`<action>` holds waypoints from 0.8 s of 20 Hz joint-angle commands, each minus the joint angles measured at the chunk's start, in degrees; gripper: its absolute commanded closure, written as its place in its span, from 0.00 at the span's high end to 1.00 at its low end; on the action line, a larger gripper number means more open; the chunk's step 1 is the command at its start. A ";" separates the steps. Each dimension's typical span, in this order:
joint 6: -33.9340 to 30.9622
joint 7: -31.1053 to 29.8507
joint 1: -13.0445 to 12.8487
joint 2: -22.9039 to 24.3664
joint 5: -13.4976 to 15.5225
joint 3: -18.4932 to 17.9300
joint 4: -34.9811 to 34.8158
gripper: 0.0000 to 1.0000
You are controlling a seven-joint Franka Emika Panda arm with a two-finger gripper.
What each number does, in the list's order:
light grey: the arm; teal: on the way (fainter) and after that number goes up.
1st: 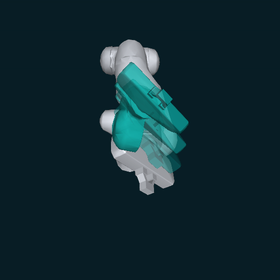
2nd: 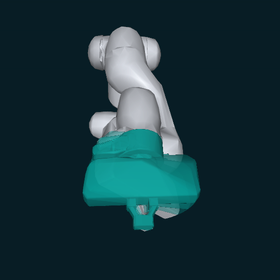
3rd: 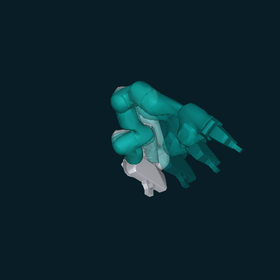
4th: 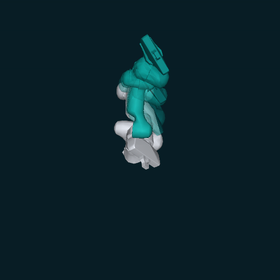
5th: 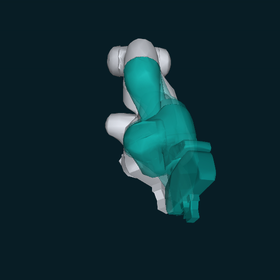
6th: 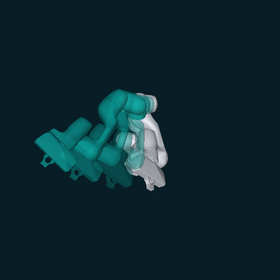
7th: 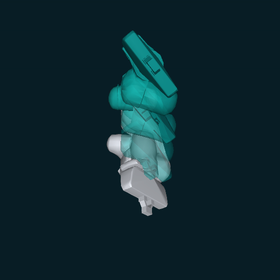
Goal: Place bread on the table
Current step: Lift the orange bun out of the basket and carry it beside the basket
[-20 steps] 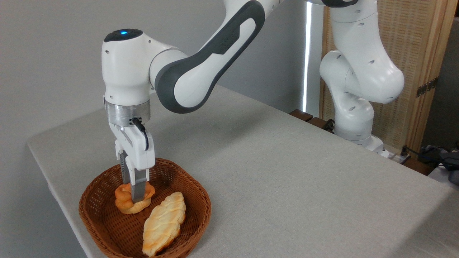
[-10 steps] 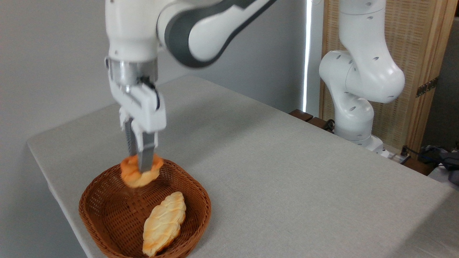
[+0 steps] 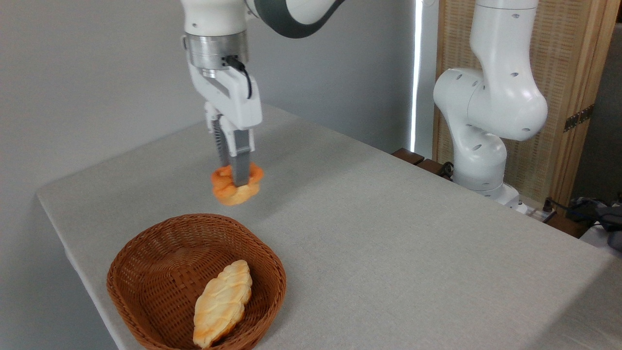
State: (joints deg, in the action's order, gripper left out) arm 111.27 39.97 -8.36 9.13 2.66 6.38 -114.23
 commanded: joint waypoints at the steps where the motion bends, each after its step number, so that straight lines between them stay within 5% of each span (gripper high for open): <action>1: 0.53 1.86 -2.88 5.46 1.03 -0.84 -8.97 0.37; 4: 1.14 2.48 -3.68 5.37 0.68 -0.84 -11.62 0.39; 6: 2.81 2.48 -4.73 4.85 0.59 -0.84 -13.29 0.68; 16: 7.91 2.48 -5.44 3.97 0.50 -0.84 -14.88 1.00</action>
State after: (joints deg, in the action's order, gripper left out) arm 117.89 41.00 -13.17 12.71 2.68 6.36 -128.69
